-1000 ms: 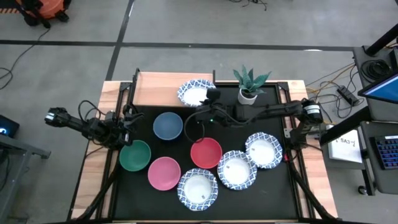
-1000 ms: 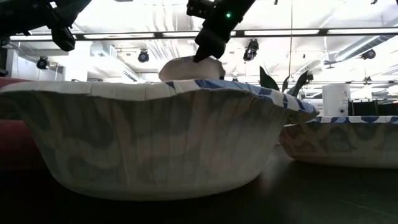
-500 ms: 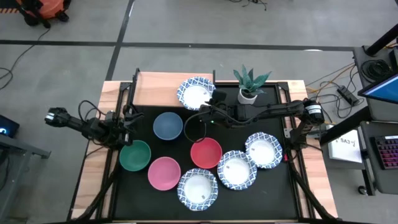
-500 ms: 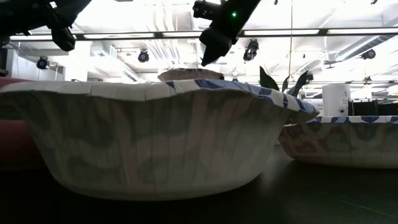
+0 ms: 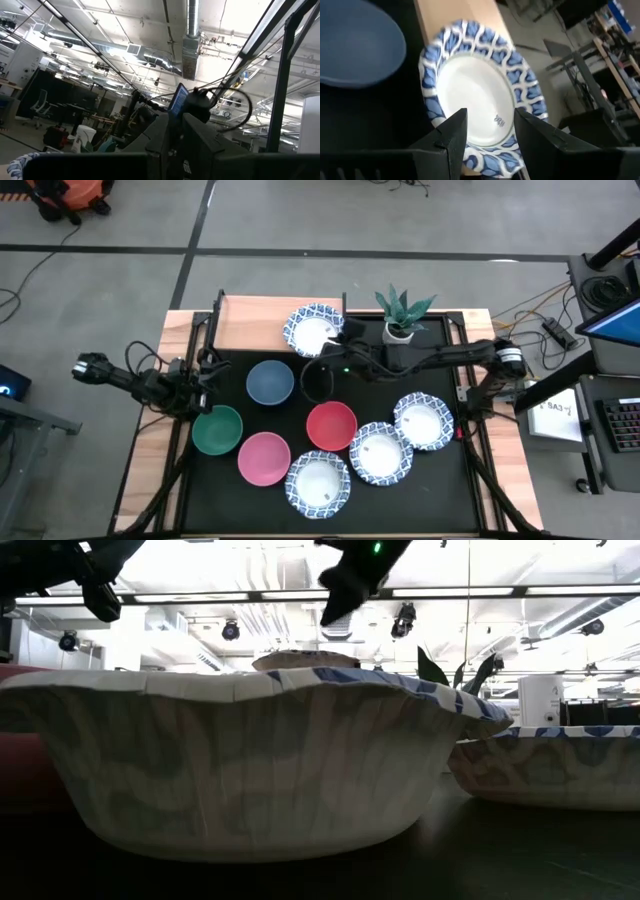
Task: Place and stack bowls onto a shelf
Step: Put the top white patterned bowl on the shelf, then put the blue bowl on the shelf
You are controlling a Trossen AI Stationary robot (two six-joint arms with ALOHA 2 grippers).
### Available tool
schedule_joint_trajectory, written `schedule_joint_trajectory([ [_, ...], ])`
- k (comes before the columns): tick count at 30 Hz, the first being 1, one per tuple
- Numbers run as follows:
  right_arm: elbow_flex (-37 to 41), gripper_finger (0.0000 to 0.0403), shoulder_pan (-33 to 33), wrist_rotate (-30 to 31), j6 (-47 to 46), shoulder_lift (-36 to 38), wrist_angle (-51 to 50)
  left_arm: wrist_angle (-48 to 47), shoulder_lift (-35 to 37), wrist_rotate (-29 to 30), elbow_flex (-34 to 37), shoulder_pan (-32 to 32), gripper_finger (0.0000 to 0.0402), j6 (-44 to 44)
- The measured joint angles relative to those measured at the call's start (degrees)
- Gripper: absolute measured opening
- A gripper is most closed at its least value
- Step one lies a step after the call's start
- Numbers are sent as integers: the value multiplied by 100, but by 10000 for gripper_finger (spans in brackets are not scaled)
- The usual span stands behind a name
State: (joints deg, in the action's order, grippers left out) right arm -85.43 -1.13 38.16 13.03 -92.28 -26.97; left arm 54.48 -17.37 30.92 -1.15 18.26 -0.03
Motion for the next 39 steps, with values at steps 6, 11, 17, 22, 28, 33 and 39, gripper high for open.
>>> schedule_joint_trajectory([
  [6,78,140,5,-2635,-248,372,-338,-2,0,0,0,0,38,2],
  [11,367,85,-64,-2838,-297,215,-418,-4,0,1,0,2,38,10],
  [17,516,14,-266,-1781,-21,-106,-160,-7,2,0,0,2,38,10],
  [22,509,10,-456,-1264,142,-231,501,-6,-3,1,0,1,38,-13],
  [28,509,9,-325,-1353,-183,-100,-153,-2,-21,0,-2,2,38,-222],
  [33,689,9,174,-1458,-621,270,-708,-22,-224,1,-2,1,37,-630],
  [39,1372,9,867,-1478,-902,972,-585,-616,-782,11,-499,0,37,-1037],
])
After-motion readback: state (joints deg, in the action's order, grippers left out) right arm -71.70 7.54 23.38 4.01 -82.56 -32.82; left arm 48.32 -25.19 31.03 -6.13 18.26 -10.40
